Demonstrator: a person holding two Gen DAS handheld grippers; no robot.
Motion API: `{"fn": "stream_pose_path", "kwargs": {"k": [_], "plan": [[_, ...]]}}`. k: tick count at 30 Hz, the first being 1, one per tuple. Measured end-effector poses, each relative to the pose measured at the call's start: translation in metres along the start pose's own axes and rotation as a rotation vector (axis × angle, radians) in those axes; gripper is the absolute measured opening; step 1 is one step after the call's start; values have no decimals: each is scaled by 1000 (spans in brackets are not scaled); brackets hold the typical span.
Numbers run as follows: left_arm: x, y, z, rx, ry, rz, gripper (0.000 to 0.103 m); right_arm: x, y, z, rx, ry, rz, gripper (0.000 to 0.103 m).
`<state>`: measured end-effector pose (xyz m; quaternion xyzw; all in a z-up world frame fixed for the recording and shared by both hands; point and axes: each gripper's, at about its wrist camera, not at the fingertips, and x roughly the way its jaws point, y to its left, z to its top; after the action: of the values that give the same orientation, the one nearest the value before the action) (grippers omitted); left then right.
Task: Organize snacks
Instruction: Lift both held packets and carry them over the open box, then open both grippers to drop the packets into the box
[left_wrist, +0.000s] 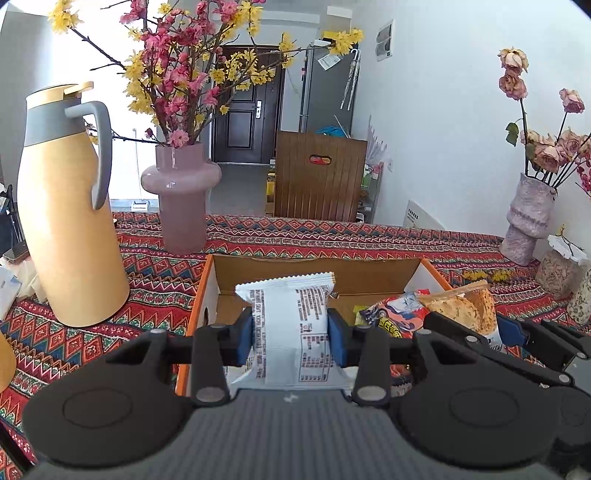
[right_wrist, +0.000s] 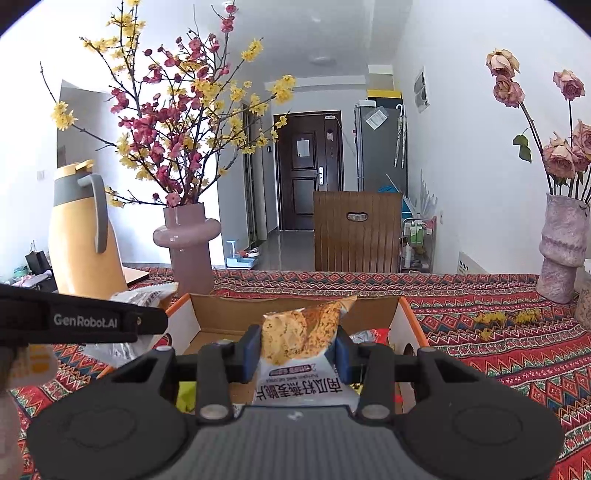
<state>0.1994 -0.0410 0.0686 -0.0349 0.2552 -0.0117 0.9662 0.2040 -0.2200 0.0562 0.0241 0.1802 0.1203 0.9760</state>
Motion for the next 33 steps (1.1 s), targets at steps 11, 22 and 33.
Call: {"fn": "stream_pose_path", "kwargs": {"k": [11, 22, 33], "plan": [[39, 14, 10, -40, 8, 37, 41, 42, -5, 10, -2, 12, -22, 40], [77, 21, -11, -37, 60, 7, 41, 60, -13, -6, 25, 26, -34, 40], [70, 22, -17, -42, 37, 37, 45, 60, -15, -12, 45, 31, -43, 53]]}}
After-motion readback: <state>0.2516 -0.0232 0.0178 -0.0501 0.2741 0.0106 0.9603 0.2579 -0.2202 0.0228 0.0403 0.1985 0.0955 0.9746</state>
